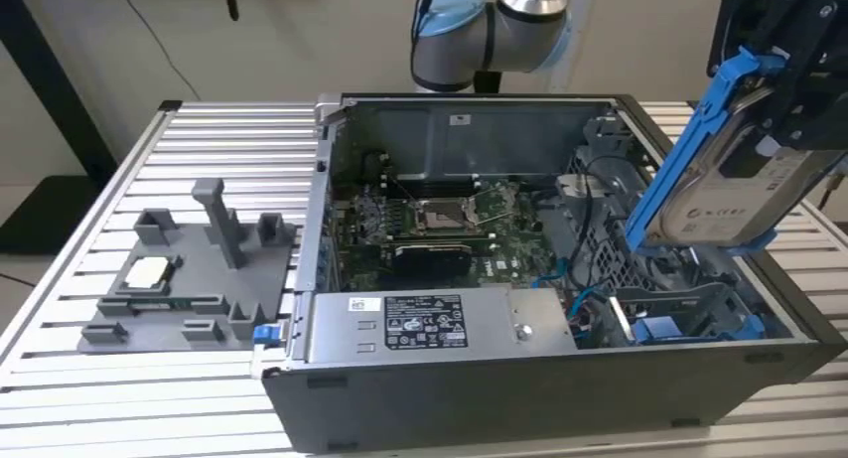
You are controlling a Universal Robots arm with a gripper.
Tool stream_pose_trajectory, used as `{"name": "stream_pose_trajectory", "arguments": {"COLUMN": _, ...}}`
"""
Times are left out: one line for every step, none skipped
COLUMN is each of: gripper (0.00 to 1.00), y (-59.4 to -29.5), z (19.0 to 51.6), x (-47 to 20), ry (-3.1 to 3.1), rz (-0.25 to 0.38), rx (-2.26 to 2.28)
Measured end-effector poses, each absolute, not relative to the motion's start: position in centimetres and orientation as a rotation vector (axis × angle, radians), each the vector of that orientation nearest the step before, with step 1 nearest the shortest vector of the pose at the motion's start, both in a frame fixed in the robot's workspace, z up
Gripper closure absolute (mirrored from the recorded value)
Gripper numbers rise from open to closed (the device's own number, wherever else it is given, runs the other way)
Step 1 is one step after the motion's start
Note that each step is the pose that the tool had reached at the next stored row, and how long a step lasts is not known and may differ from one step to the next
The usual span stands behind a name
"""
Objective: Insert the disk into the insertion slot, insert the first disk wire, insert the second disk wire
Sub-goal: 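Insert the disk into the insertion slot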
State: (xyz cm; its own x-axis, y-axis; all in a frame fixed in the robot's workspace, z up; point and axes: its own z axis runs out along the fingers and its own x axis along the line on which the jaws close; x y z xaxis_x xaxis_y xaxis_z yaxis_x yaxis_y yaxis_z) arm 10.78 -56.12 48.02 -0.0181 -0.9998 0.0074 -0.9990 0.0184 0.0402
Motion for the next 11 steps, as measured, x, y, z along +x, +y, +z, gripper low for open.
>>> {"name": "stream_pose_trajectory", "arguments": {"gripper": 0.67, "y": -56.12, "z": 47.98, "x": 10.78, "ry": -2.218, "rz": -0.037, "rx": 2.178}}
{"name": "stream_pose_trajectory", "arguments": {"gripper": 0.67, "y": -56.12, "z": 47.95, "x": 10.78, "ry": -2.218, "rz": -0.036, "rx": 2.177}}
{"name": "stream_pose_trajectory", "arguments": {"gripper": 0.67, "y": -56.12, "z": 47.9, "x": 10.78, "ry": -2.218, "rz": -0.037, "rx": 2.178}}
{"name": "stream_pose_trajectory", "arguments": {"gripper": 0.67, "y": -56.11, "z": 47.87, "x": 10.78, "ry": -2.218, "rz": -0.036, "rx": 2.178}}
{"name": "stream_pose_trajectory", "arguments": {"gripper": 0.67, "y": -56.12, "z": 47.83, "x": 10.78, "ry": -2.218, "rz": -0.036, "rx": 2.177}}
{"name": "stream_pose_trajectory", "arguments": {"gripper": 0.67, "y": -56.12, "z": 47.79, "x": 10.78, "ry": -2.218, "rz": -0.036, "rx": 2.177}}
{"name": "stream_pose_trajectory", "arguments": {"gripper": 0.67, "y": -56.11, "z": 47.75, "x": 10.78, "ry": -2.218, "rz": -0.036, "rx": 2.178}}
{"name": "stream_pose_trajectory", "arguments": {"gripper": 0.67, "y": -56.12, "z": 47.7, "x": 10.77, "ry": -2.218, "rz": -0.036, "rx": 2.177}}
{"name": "stream_pose_trajectory", "arguments": {"gripper": 0.67, "y": -56.12, "z": 47.66, "x": 10.78, "ry": -2.218, "rz": -0.036, "rx": 2.177}}
{"name": "stream_pose_trajectory", "arguments": {"gripper": 0.67, "y": -56.12, "z": 47.62, "x": 10.78, "ry": -2.218, "rz": -0.036, "rx": 2.177}}
{"name": "stream_pose_trajectory", "arguments": {"gripper": 0.67, "y": -56.12, "z": 47.57, "x": 10.78, "ry": -2.218, "rz": -0.036, "rx": 2.177}}
